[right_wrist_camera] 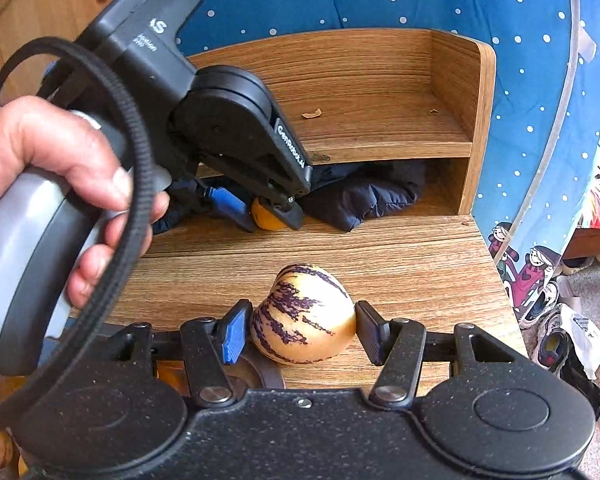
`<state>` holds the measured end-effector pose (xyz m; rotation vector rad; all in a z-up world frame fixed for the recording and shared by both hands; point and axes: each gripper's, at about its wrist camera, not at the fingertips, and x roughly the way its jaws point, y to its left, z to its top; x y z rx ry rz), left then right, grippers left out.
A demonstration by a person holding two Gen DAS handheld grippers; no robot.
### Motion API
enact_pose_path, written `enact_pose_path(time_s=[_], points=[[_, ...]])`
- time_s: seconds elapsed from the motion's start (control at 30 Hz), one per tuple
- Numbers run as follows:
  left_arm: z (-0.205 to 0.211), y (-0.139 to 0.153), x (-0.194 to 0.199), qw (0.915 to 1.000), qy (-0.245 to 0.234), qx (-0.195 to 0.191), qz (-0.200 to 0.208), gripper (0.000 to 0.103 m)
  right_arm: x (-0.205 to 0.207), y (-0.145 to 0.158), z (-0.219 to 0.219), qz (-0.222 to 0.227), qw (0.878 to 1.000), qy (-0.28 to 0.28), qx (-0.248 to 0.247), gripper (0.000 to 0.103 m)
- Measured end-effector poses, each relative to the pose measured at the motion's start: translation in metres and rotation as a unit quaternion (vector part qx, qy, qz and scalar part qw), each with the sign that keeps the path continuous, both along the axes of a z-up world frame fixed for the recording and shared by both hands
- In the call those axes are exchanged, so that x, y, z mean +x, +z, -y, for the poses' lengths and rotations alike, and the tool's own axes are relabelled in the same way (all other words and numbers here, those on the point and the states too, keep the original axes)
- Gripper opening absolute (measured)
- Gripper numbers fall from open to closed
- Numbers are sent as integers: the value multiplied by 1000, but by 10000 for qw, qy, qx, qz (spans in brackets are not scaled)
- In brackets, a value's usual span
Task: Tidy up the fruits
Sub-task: 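Grasp the last orange mandarin with the left tool while the right tool grasps the striped pepino, then carry the mandarin onto the tray and open the left tool while the right tool releases the pepino there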
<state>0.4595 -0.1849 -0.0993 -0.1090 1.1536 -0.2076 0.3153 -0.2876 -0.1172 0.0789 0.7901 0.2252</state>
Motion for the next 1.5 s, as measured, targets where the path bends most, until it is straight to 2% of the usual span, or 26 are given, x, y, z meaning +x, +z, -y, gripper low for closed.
enact_pose_path(time_s=[0.3, 0.47, 0.87, 1.13, 1.5], points=[[-12, 10, -28, 9992, -349, -189, -45, 36, -4, 3, 3, -51, 9998, -215, 22, 58], [-29, 20, -46, 9977, -565, -367, 18, 36, -18, 13, 0, 59, 9998, -206, 1, 58], [-53, 38, -89, 9935, -1013, -525, -46, 36, -58, 26, -21, 37, 9999, -62, -109, 57], [-48, 34, -114, 9878, -1447, -534, -210, 36, -82, 23, -38, -152, 9997, 44, -175, 57], [-35, 35, -131, 9825, -1829, -269, -206, 36, -109, 20, -49, -336, 9990, -188, -220, 58]])
